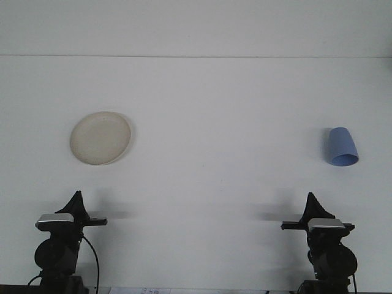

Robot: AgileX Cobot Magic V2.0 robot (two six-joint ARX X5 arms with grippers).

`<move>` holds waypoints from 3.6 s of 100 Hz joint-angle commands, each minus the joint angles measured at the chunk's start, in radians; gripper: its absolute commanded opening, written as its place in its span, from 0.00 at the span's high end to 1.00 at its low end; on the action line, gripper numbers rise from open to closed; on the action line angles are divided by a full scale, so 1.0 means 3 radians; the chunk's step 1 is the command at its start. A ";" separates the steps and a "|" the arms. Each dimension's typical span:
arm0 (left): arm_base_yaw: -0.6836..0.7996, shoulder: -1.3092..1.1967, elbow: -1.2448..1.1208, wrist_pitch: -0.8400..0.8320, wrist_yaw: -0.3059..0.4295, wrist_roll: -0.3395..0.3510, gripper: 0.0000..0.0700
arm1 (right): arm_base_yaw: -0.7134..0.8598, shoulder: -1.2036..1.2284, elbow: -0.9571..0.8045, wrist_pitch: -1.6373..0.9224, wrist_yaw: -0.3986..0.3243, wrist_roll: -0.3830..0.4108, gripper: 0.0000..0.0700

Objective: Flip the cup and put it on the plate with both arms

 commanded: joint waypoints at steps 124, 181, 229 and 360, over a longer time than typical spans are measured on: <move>0.0001 -0.0004 -0.0062 0.0034 -0.0006 0.0031 0.98 | 0.0000 0.0000 0.0062 0.0150 -0.0100 0.1233 1.00; 0.0001 -0.0004 -0.0062 0.0034 -0.0006 0.0031 0.98 | -0.0001 0.1484 0.2083 -0.1049 0.0753 -0.0053 0.27; 0.0001 -0.0004 -0.0062 0.0034 -0.0006 0.0031 0.98 | -0.0760 0.3232 0.2224 -0.1052 0.1067 -0.0275 0.27; 0.0001 -0.0004 -0.0062 0.0034 -0.0006 0.0029 0.98 | -0.1550 0.5717 0.2224 0.2380 -0.0359 -0.0759 0.83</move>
